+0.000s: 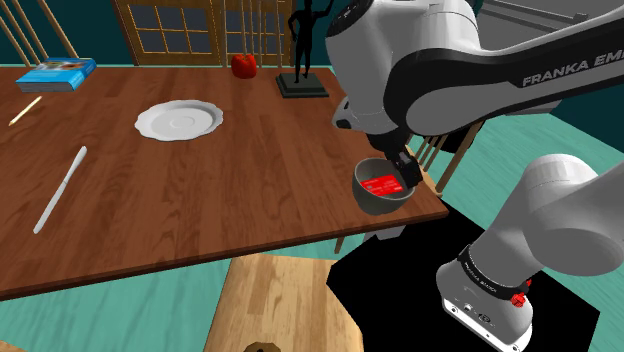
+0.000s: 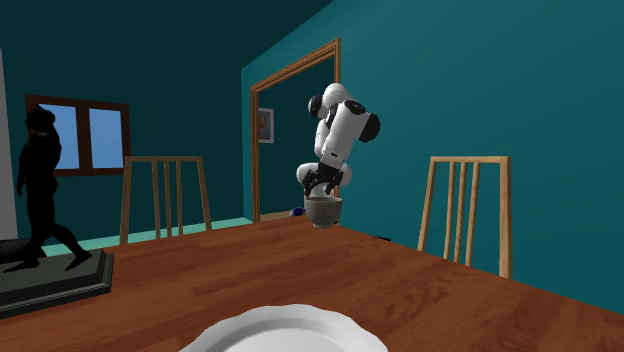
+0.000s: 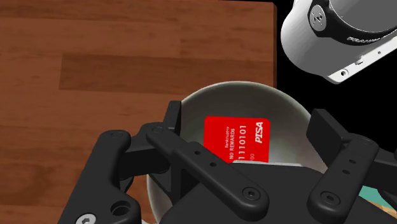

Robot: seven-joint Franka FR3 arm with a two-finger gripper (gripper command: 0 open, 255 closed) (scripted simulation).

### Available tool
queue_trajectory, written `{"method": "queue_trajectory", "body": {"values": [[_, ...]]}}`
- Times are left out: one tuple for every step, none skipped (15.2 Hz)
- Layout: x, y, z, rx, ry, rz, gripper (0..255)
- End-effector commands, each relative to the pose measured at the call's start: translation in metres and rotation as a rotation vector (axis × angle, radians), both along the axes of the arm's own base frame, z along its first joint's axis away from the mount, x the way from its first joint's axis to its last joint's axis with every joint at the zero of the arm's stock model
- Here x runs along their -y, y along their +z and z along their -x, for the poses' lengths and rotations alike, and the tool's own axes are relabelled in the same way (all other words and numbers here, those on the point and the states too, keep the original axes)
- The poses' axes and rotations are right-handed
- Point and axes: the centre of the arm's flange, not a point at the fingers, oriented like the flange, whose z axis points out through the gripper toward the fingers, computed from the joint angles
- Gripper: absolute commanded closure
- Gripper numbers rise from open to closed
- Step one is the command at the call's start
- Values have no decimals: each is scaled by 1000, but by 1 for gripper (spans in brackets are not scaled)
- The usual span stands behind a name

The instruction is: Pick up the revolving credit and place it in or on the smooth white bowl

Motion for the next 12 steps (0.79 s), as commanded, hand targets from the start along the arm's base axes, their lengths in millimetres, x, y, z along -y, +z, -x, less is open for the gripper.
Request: {"method": "queue_trajectory", "body": {"values": [[-7,11,-3,0,0,0,0],[-13,22,-6,0,0,0,0],[-20,33,-8,0,0,0,0],[-25,42,-11,0,0,0,0],[-25,42,-11,0,0,0,0],[-25,42,-11,0,0,0,0],[-25,42,-11,0,0,0,0],[-25,42,-11,0,0,0,0],[-25,42,-11,0,0,0,0],[-25,42,-11,0,0,0,0],[-25,42,-11,0,0,0,0],[-25,42,-11,0,0,0,0]]}}
